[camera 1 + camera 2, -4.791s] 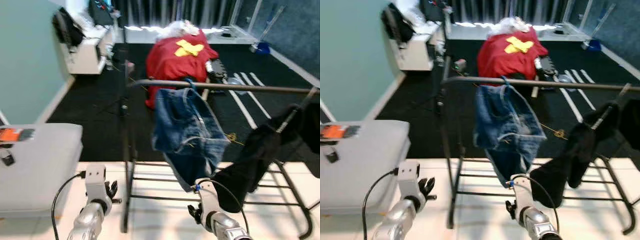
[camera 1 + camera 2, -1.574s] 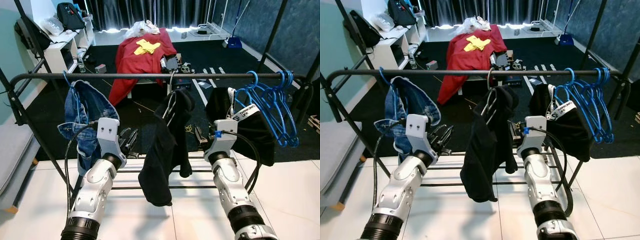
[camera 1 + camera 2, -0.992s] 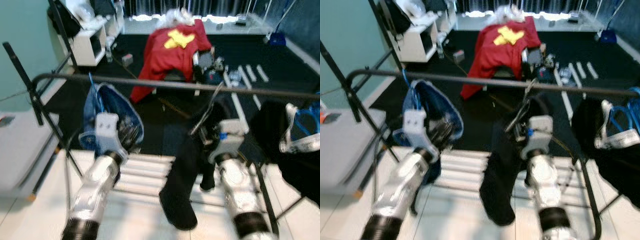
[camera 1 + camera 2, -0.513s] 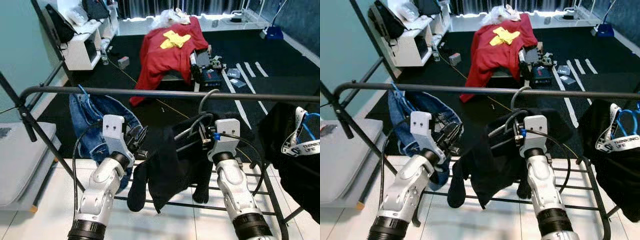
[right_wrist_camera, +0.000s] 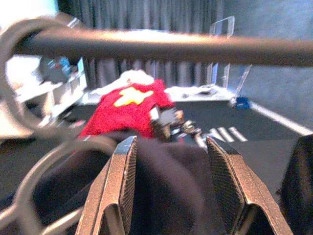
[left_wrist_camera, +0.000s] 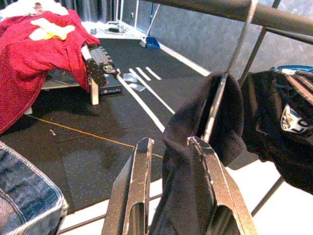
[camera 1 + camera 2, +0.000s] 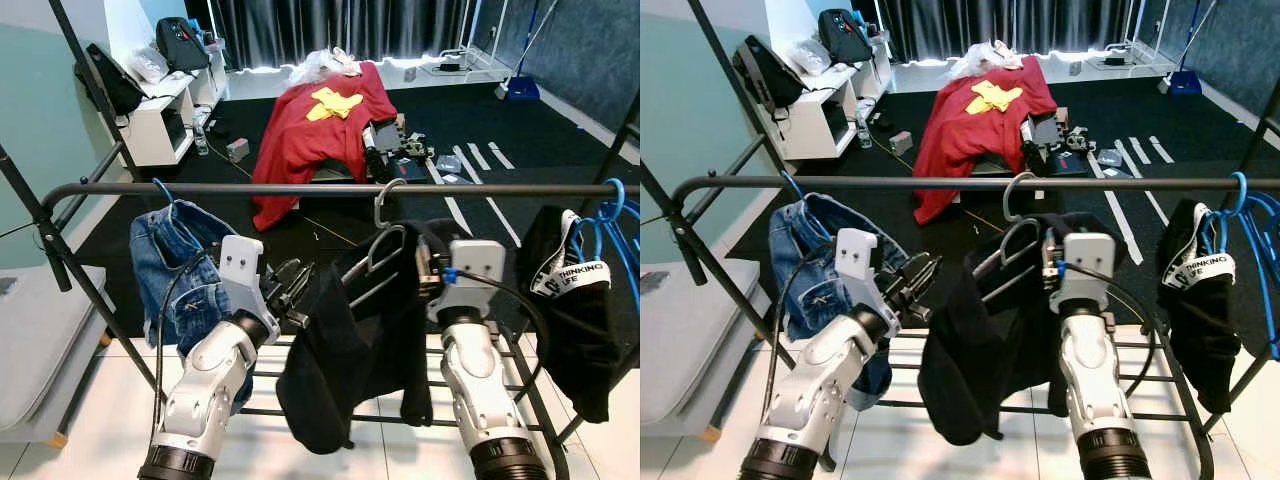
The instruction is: Hang hanger
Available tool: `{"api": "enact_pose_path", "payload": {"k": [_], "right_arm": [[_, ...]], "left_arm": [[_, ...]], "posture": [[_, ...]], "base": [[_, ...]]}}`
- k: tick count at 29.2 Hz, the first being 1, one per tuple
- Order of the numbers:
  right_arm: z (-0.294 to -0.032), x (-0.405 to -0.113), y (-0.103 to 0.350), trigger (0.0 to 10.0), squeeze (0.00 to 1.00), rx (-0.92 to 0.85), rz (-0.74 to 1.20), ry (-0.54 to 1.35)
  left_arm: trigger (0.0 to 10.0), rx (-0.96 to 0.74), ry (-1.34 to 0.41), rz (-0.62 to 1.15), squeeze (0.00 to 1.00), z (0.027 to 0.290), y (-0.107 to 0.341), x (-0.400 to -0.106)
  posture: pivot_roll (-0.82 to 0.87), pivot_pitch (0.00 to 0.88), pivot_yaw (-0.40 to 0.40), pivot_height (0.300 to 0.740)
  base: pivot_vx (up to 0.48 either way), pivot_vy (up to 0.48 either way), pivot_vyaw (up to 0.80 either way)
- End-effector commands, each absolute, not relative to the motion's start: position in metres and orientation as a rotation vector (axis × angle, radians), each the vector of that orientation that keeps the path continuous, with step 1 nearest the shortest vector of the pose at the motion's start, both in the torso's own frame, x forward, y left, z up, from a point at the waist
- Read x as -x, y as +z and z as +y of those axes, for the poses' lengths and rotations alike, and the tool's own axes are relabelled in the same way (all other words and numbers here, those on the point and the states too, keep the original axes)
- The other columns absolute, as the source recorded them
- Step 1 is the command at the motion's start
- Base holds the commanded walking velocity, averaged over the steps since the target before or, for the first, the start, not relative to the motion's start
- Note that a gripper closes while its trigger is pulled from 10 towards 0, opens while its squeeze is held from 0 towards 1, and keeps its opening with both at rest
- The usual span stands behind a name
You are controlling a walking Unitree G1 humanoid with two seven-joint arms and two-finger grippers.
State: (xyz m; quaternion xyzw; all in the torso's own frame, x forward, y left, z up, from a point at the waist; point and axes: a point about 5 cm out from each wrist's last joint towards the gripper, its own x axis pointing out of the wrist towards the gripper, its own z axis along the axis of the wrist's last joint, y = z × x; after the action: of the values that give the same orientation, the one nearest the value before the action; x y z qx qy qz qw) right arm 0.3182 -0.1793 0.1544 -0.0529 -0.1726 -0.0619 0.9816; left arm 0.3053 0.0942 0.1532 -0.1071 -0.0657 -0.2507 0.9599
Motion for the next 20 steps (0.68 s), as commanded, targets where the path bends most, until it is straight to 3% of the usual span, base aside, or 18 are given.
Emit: {"api": "enact_pose_path", "payload": {"k": [1,7,8,9,10,18,19,20], "right_arm": [[-0.177,-0.315,0.157,10.0,0.00,0.074,-0.376,-0.123],[-0.166,-0.308,0.160,10.0,0.03,0.009,-0.409,-0.028],[-0.163,-0.305,0.163,10.0,0.71,-0.014,-0.424,-0.005],[-0.163,-0.305,0.163,10.0,0.71,-0.014,-0.424,-0.005],[-0.160,-0.304,0.166,10.0,1.00,-0.013,-0.440,0.016],[-0.147,-0.288,0.171,10.0,1.00,0.062,-0.426,0.109],[-0.146,-0.288,0.167,10.0,0.58,0.086,-0.388,0.132],[-0.144,-0.289,0.164,10.0,0.29,0.104,-0.357,0.151]], "left_arm": [[10.0,0.205,-0.517,-0.114,0.00,0.097,0.152,-0.307],[10.0,0.199,-0.544,-0.095,0.00,0.096,0.151,-0.307],[10.0,0.181,-0.556,-0.084,0.00,0.095,0.149,-0.307],[10.0,0.181,-0.556,-0.084,0.00,0.095,0.149,-0.307],[10.0,0.161,-0.562,-0.078,0.00,0.095,0.147,-0.307],[10.0,0.165,-0.586,-0.080,0.00,0.091,0.147,-0.306],[10.0,0.164,-0.588,-0.078,0.00,0.091,0.147,-0.306],[10.0,0.163,-0.590,-0.076,0.00,0.090,0.146,-0.306]], "posture": [[0.08,0.070,0.071,0.740],[0.08,0.071,0.077,0.740],[0.08,0.072,0.078,0.740],[0.08,0.072,0.078,0.740],[0.07,0.070,0.079,0.740],[0.06,0.055,0.081,0.740],[0.06,0.049,0.080,0.740],[0.06,0.048,0.080,0.740]], "base": [[0.000,0.000,0.00],[0.000,0.000,0.00],[0.000,0.000,0.00],[0.000,0.000,0.00],[0.000,0.000,0.00],[0.000,0.000,0.00],[0.000,0.000,0.00],[0.000,0.000,0.00]]}}
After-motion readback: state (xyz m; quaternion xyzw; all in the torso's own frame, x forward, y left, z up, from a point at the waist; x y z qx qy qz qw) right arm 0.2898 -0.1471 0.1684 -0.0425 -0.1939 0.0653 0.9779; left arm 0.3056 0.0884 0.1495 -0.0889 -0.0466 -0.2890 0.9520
